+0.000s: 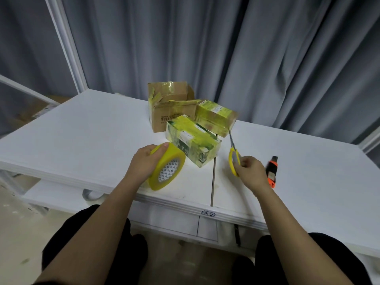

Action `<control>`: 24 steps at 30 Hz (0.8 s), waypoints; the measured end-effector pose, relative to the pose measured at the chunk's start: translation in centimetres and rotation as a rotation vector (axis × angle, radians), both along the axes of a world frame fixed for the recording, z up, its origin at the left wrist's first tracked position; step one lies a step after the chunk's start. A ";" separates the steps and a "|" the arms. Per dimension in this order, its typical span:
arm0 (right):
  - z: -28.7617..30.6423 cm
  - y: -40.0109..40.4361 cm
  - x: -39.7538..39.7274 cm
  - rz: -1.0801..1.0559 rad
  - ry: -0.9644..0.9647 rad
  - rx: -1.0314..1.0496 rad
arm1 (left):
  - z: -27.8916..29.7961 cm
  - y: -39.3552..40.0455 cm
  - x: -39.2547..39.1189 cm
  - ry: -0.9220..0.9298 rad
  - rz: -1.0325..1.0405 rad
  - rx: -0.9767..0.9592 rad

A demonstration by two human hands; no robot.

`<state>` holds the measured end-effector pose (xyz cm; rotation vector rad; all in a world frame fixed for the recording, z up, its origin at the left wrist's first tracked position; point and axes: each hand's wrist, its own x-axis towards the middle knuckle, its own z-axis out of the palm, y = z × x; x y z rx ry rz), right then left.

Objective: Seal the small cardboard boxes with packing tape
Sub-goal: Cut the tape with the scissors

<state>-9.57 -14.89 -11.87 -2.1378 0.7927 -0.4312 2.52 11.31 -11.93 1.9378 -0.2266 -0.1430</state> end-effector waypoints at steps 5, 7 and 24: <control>1.5 4.0 -2.0 0.282 0.001 0.363 | 0.0 0.0 -0.1 -0.014 -0.013 0.014; 1.6 4.7 -1.9 0.349 0.113 0.370 | 0.0 0.1 -0.1 -0.014 -0.010 0.019; 1.6 4.8 -0.9 0.508 0.587 0.313 | -0.1 1.2 -0.9 -0.001 -0.034 0.016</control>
